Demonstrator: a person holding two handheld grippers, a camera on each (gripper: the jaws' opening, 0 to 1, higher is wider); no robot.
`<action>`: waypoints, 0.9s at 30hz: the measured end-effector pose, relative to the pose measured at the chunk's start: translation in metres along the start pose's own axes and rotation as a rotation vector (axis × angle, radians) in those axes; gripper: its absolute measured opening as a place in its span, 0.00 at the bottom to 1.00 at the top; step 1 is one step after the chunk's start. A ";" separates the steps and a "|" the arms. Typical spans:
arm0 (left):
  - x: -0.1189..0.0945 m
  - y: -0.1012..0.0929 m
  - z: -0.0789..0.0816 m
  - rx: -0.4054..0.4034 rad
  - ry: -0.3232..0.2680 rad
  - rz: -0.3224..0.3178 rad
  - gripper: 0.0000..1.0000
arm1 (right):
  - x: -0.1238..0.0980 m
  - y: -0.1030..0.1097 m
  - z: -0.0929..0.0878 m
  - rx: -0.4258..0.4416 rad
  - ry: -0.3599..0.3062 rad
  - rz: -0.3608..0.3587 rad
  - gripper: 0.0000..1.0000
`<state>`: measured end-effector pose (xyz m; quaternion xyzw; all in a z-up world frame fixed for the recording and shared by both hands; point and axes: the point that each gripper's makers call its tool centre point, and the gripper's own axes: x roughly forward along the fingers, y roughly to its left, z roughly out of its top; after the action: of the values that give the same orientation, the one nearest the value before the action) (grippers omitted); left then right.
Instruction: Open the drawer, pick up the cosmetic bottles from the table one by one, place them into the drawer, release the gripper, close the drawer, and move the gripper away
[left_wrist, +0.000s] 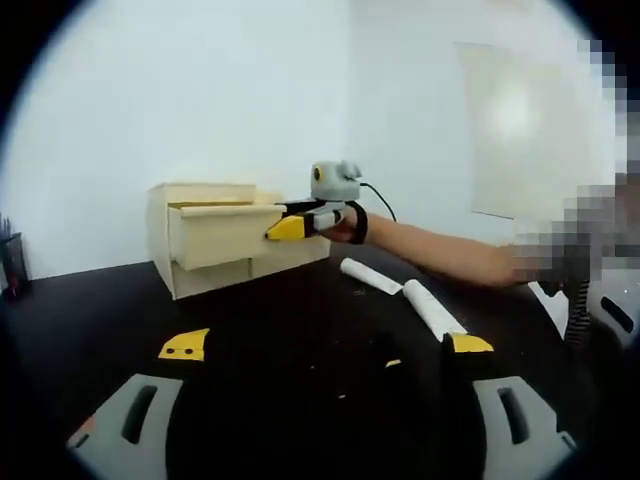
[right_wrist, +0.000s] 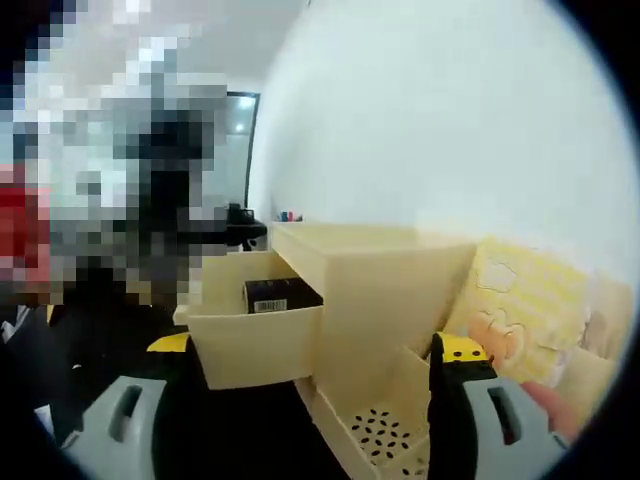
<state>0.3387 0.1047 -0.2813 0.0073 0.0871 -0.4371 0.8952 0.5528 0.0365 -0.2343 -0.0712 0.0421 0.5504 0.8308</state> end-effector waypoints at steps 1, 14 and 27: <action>0.000 0.000 0.000 0.002 -0.001 -0.002 0.85 | 0.001 -0.003 0.000 0.000 0.002 -0.001 0.90; 0.001 -0.002 -0.002 0.015 0.016 -0.008 0.83 | 0.007 -0.024 0.002 -0.023 0.007 -0.039 0.86; -0.001 0.001 -0.003 0.024 0.026 0.006 0.79 | 0.011 -0.033 0.003 -0.030 0.012 -0.085 0.72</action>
<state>0.3382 0.1060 -0.2845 0.0242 0.0935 -0.4355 0.8950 0.5872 0.0344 -0.2310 -0.0888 0.0356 0.5146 0.8521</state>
